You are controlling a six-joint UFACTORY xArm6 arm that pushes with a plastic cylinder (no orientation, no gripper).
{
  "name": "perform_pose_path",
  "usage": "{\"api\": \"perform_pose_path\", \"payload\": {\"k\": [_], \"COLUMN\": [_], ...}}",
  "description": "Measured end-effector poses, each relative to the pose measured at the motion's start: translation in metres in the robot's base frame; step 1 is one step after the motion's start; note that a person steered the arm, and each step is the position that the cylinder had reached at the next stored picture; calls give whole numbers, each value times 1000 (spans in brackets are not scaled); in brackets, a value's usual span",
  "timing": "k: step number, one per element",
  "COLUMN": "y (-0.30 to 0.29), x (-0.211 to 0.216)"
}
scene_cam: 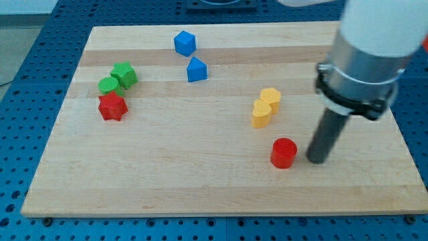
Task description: Push the red circle towards down
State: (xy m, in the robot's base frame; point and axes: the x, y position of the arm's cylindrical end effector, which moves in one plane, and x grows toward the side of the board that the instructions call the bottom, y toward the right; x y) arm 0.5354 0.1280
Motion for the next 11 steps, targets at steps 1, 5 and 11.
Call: {"api": "perform_pose_path", "payload": {"k": [1,5,11], "y": [-61,-27,-62], "x": [-47,11,-7]}}
